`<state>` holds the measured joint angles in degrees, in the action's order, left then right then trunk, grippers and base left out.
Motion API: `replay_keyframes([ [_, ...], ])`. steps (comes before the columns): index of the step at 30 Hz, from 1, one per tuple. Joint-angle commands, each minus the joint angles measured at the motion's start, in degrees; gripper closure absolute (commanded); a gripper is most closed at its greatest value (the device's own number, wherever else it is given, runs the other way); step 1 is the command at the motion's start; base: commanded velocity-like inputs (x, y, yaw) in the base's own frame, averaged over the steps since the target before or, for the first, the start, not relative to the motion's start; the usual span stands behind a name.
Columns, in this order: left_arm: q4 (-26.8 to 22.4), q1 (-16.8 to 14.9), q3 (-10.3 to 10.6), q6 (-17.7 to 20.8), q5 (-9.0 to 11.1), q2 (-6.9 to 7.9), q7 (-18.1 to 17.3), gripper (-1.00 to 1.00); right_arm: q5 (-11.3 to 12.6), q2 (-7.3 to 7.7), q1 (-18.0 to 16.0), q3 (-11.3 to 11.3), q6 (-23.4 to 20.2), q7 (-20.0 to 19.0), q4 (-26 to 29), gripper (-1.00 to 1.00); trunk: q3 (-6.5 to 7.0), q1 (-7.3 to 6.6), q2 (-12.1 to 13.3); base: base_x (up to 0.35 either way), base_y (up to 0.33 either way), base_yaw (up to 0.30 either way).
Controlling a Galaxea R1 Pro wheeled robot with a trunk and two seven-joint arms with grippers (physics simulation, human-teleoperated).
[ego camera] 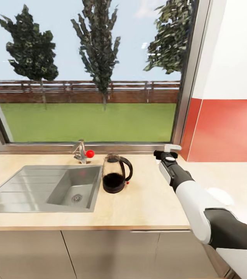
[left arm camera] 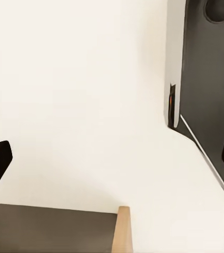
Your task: Set up a coffee station on the kitchen countertop: keep the coffee maker on the countertop, move the bottle of coffee from the kitchen shelf to the counter next to the coffee maker, place a paper coffee filter on top of the coffee maker, put the saucer next to the coffee maker with the coffee cup on the saucer, and place the electric kettle next to the coffee maker.
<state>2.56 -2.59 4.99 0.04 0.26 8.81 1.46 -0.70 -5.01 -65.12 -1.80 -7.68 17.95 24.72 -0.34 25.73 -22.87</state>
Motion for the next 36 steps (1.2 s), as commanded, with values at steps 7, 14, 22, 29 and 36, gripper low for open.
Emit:
replay_keyframes([
  [7,0.08,-0.05,0.46,0.83,0.0,0.1,0.12,-1.0,-4.43,0.25,0.0,-0.22,-0.25,-4.66,-2.92,-1.0,-0.04,0.06,-0.05,0.338,0.0,0.0],
  [14,0.08,-0.05,0.46,0.83,0.0,-0.08,0.16,-1.0,-5.08,0.42,0.0,-0.3,-0.13,-4.93,-3.97,-1.0,-0.04,0.06,-0.05,0.335,-0.034,0.0],
  [22,0.1,0.02,0.46,0.87,0.0,-0.2,0.28,-1.0,-5.01,1.48,0.08,-0.39,0.11,-4.63,-4.49,-1.0,-0.04,0.06,-0.05,0.19,-0.099,-0.099],
  [29,0.1,0.04,0.46,0.88,0.0,-0.2,0.29,-1.0,-5.08,1.49,0.08,-0.39,0.09,-4.43,-7.48,-1.0,-0.04,0.06,-0.05,0.011,-0.006,-0.162],
  [36,0.16,0.11,0.46,0.92,0.07,-0.01,0.29,-1.0,-5.16,1.5,0.08,-0.39,0.16,-4.34,-10.9,-1.0,-0.04,0.06,-0.05,0.074,0.0,-0.013],
])
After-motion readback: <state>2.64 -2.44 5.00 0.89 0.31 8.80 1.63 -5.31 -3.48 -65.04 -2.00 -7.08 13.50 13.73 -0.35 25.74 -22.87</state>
